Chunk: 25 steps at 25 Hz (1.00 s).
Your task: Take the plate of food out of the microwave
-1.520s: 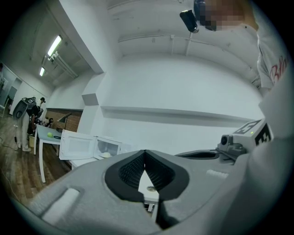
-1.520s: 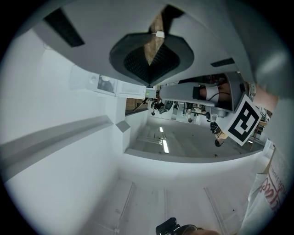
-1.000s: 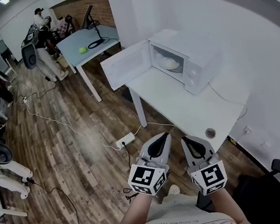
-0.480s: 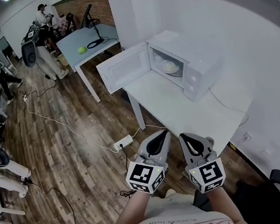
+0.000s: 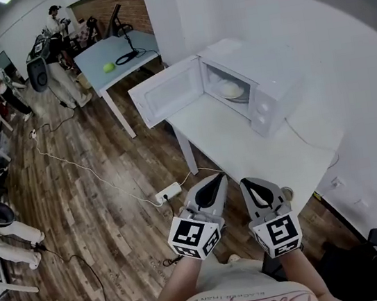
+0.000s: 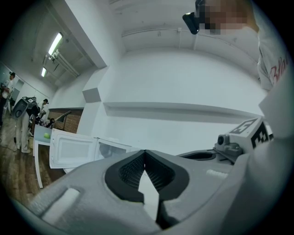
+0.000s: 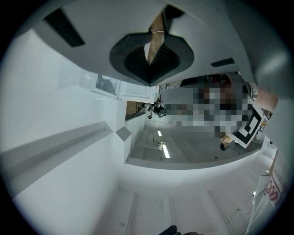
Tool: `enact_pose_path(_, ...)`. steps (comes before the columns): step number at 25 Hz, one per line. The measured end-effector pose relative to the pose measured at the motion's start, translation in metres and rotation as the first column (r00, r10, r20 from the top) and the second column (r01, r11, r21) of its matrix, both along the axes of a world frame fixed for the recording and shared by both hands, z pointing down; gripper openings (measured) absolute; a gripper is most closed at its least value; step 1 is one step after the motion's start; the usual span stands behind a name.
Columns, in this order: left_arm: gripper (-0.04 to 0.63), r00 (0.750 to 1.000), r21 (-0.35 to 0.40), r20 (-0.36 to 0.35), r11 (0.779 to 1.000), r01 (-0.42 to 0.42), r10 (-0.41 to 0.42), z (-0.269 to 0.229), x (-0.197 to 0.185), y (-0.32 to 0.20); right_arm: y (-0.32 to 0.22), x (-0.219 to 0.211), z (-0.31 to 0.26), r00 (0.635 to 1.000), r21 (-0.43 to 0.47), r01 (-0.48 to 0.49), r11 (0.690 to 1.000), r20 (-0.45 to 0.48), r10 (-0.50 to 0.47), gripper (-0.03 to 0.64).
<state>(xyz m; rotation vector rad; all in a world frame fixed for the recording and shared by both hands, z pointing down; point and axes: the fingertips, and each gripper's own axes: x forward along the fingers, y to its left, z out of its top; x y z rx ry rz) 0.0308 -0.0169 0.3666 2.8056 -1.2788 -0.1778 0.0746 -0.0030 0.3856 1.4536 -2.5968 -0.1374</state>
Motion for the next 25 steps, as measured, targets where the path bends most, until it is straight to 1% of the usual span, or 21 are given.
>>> enact_pose_path(5, 0.005, 1.000, -0.005, 0.000, 1.000, -0.020, 0.020, 0.002, -0.009, -0.027, -0.021, -0.009, -0.001, 1.000, -0.006, -0.003, 1.000, 0.026, 0.003, 0.005)
enact_pose_path(10, 0.005, 0.999, -0.012, 0.005, 0.998, -0.054, 0.054, 0.002, -0.018, -0.058, -0.049, -0.019, -0.001, 0.999, -0.013, -0.031, 0.999, 0.034, 0.031, 0.005)
enact_pose_path(18, 0.005, 0.997, -0.003, 0.001, 0.997, -0.078, 0.078, -0.003, -0.038, -0.115, -0.098, -0.036, -0.005, 0.997, -0.010, -0.071, 0.997, 0.043, 0.071, 0.005)
enact_pose_path(25, 0.005, 0.992, -0.002, 0.013, 0.992, -0.127, 0.127, -0.005, -0.054, -0.152, -0.135, -0.057, -0.008, 0.992, -0.021, -0.074, 0.997, 0.105, 0.076, 0.005)
